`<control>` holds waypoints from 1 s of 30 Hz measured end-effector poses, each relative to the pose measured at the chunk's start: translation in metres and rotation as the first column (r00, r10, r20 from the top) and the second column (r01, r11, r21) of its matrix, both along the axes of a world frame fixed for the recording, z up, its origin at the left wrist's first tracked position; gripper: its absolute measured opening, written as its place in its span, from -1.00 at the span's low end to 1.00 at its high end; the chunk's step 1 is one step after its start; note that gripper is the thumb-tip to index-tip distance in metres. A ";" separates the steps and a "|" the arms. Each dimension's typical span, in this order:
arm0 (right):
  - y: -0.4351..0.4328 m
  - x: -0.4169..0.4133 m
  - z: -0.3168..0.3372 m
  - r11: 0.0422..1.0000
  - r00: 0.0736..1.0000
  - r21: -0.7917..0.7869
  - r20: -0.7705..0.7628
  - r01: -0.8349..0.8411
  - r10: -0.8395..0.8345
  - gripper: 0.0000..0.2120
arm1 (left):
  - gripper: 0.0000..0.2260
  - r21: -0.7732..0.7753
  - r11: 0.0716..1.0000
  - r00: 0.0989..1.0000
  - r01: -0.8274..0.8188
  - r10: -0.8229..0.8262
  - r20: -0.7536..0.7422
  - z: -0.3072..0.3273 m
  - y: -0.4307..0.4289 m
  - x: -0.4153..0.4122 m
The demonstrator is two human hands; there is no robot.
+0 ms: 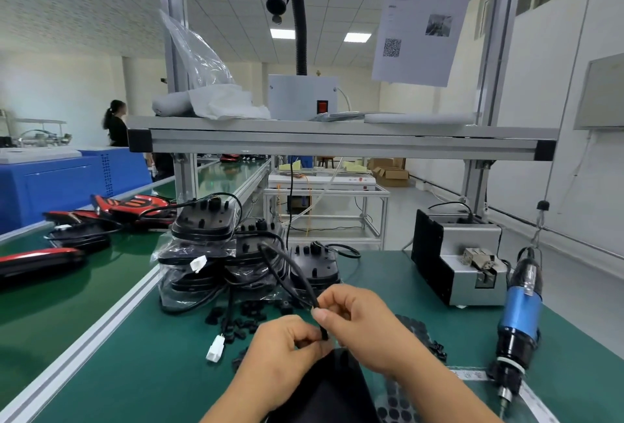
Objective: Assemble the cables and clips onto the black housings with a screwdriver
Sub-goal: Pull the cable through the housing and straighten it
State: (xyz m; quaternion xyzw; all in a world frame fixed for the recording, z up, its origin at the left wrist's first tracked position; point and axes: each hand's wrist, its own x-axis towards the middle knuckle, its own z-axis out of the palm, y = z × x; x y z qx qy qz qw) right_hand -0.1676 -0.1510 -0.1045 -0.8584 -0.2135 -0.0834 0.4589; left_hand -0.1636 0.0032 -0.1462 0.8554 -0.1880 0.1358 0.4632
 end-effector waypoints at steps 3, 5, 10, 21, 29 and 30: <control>-0.003 -0.001 -0.004 0.997 0.998 -0.049 0.035 0.057 -0.056 -0.75 | -0.75 -0.017 1.000 1.000 -0.011 0.011 -0.013 -0.001 0.000 -0.003; -0.005 -0.004 -0.007 0.996 0.995 -0.020 0.048 0.085 -0.084 -0.77 | -0.80 -0.069 0.997 0.999 -0.025 0.022 -0.041 -0.002 -0.001 -0.006; -0.006 -0.010 -0.011 0.993 0.995 0.087 0.037 0.086 -0.089 -0.86 | -0.84 -0.169 0.984 0.995 -0.054 0.038 -0.096 -0.002 -0.002 -0.012; 0.000 -0.016 -0.010 0.987 0.991 0.118 -0.088 0.111 -0.101 -0.81 | -0.88 -0.043 0.999 0.993 0.014 -0.019 -0.119 0.003 0.005 -0.017; 0.000 -0.015 -0.013 0.986 0.988 0.088 -0.073 0.143 -0.137 -0.75 | -0.74 0.079 0.996 0.996 0.037 -0.031 -0.083 0.001 0.012 -0.013; 0.000 -0.015 -0.013 0.986 0.988 0.089 -0.074 0.141 -0.135 -0.75 | -0.74 0.078 0.996 0.996 0.036 -0.030 -0.079 0.000 0.012 -0.012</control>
